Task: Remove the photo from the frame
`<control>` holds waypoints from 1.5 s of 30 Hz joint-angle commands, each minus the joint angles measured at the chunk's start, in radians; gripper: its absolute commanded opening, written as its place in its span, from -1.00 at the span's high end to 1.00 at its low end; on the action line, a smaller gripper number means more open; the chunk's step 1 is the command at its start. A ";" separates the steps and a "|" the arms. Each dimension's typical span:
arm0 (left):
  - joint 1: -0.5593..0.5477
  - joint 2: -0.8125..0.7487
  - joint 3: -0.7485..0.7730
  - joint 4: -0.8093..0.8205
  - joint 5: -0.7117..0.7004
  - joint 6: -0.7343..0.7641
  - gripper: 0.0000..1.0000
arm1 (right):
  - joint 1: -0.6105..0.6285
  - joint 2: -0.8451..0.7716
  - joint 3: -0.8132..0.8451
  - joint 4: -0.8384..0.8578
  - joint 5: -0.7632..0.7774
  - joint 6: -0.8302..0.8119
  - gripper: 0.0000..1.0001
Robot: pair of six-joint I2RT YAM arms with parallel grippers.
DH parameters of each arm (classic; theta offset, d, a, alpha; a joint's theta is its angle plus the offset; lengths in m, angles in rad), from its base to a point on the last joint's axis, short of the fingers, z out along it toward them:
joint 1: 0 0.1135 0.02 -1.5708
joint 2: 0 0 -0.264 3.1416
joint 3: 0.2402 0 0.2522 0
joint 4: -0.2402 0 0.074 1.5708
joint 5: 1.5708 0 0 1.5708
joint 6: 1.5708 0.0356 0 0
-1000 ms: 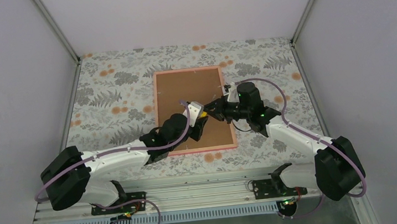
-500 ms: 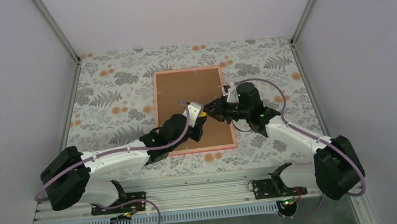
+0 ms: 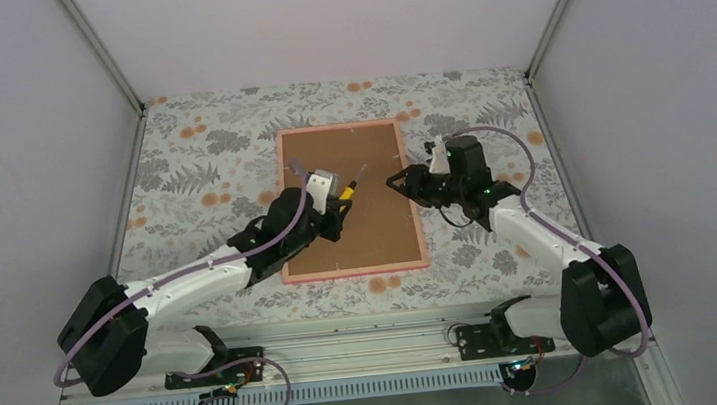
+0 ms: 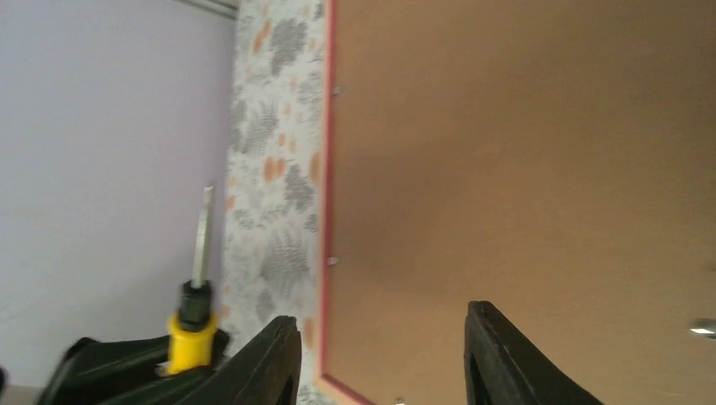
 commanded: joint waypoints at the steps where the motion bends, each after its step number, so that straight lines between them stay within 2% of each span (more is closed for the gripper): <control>1: 0.046 -0.023 -0.023 -0.040 0.133 -0.047 0.95 | -0.041 0.047 0.044 -0.117 0.095 -0.209 0.15; 8: 0.109 -0.016 -0.006 -0.108 0.228 -0.059 0.95 | -0.067 0.134 0.045 -0.147 0.292 -0.330 0.15; 14: 0.137 0.032 0.025 -0.175 0.272 -0.056 0.95 | -0.067 0.224 0.049 -0.127 0.397 -0.407 0.17; 19: 0.138 0.094 0.054 -0.215 0.301 -0.048 0.95 | -0.066 0.331 0.069 -0.104 0.370 -0.449 0.23; 28: 0.135 0.181 0.089 -0.244 0.362 -0.037 0.95 | -0.063 0.447 0.077 -0.037 0.276 -0.453 0.52; 45: 0.057 0.267 0.122 -0.303 0.382 -0.027 0.95 | 0.048 0.482 0.064 0.062 0.208 -0.320 0.89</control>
